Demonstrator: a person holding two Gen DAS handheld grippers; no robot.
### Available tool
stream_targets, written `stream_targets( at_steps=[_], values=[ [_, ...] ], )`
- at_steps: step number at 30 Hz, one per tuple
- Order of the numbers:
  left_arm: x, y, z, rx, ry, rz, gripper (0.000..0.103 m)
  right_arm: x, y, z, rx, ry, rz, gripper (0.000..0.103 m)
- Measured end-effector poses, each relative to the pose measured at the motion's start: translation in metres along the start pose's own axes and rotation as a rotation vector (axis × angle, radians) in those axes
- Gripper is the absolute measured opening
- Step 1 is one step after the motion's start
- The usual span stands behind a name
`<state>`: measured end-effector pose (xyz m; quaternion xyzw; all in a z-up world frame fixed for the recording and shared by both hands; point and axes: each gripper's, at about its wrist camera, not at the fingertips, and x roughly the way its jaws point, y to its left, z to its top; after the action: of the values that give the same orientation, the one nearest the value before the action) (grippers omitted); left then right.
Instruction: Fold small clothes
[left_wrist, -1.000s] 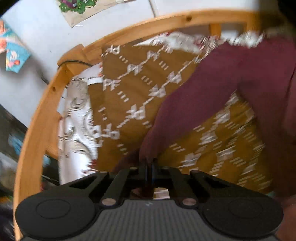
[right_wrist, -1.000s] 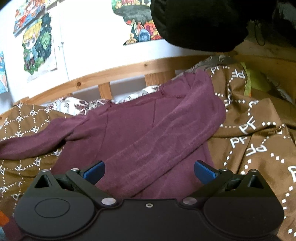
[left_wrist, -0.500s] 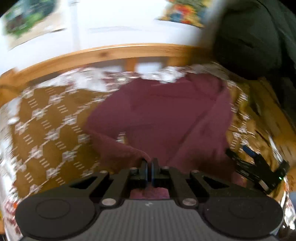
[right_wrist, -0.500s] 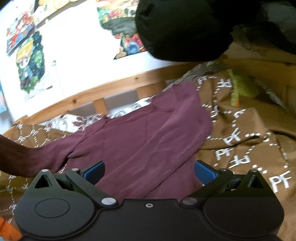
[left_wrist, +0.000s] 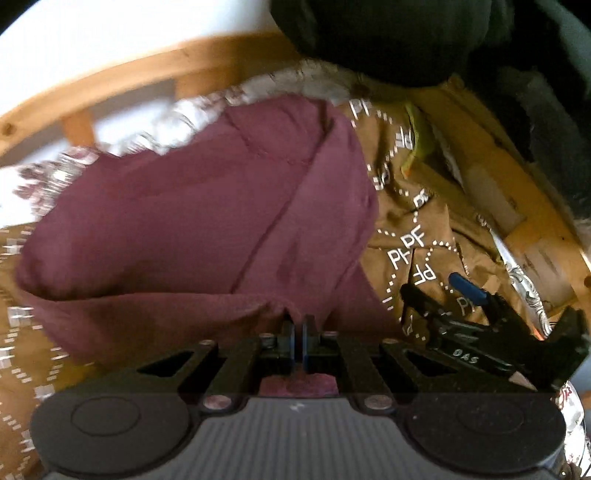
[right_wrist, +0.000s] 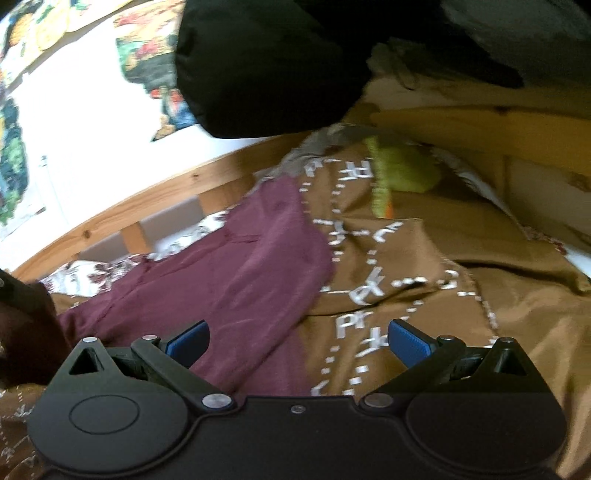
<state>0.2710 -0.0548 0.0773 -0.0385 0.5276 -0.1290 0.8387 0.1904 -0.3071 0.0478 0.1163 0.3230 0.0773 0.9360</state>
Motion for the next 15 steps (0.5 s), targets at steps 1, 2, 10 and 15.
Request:
stream_targets(
  at_steps=[1, 2, 10, 15],
  values=[
    [0.014, -0.001, 0.0, -0.003, 0.012, -0.007, 0.002, 0.002, -0.005, 0.0, 0.008, 0.002, -0.015, 0.102],
    [0.027, 0.0, 0.001, -0.005, 0.028, -0.013, 0.003, 0.004, -0.009, 0.0, 0.018, 0.003, -0.031, 0.102],
    [0.079, -0.002, 0.001, 0.032, 0.061, -0.021, 0.023, 0.02, -0.03, -0.007, 0.038, 0.009, -0.089, 0.102],
    [0.059, 0.008, -0.005, 0.048, -0.047, -0.052, 0.067, 0.024, -0.018, -0.013, -0.042, -0.034, -0.1, 0.102]
  ],
)
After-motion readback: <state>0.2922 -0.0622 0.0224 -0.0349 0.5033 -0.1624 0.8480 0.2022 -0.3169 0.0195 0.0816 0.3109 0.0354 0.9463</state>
